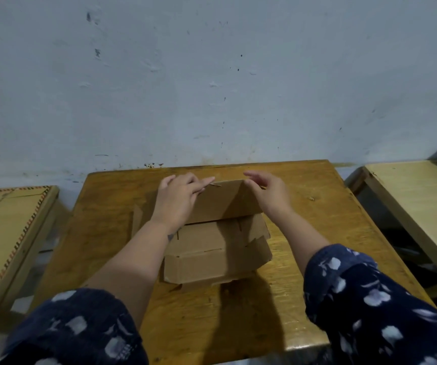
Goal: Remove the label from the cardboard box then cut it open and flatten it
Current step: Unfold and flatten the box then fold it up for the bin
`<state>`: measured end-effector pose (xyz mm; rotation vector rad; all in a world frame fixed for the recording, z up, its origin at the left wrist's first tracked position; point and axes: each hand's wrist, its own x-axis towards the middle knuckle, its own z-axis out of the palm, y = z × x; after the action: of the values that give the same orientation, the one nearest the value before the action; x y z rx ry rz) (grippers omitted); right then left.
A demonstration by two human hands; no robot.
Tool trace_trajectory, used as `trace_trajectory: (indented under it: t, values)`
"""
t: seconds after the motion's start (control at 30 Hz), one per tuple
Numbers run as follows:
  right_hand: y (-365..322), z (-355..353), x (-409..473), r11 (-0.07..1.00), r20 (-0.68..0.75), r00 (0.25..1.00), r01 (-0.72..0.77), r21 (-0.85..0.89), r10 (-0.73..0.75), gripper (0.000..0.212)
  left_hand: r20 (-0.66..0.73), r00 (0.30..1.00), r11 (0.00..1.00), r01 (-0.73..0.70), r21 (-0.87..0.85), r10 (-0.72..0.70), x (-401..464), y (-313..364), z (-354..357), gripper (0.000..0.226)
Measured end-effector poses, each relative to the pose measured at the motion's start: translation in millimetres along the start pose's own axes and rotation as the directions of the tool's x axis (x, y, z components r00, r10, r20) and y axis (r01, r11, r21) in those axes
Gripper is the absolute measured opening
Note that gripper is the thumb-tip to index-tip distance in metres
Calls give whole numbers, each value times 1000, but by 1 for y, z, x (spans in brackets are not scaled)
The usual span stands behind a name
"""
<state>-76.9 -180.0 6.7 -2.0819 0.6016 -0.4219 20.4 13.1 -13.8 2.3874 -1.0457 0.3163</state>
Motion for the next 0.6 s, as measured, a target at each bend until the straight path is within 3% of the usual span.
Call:
trace_trajectory:
  t: [0.23,0.37,0.5,0.6]
  values:
    - [18,2,-48,998,16,999,53,-32,-52,15,94,995,999,-30,-36,33,-48,13,-11,34]
    - [38,-4,-76,986,49,991,128,-105,-123,18,207,975,985,107,-132,-79,-76,6,-14,34]
    - [63,-7,-90,906,164,937,341,-251,-307,28,397,901,976,211,-46,-176,-100,2,-16,53]
    - [80,-7,-93,850,270,897,426,-310,-351,32,512,833,976,212,55,-210,-110,-3,-13,65]
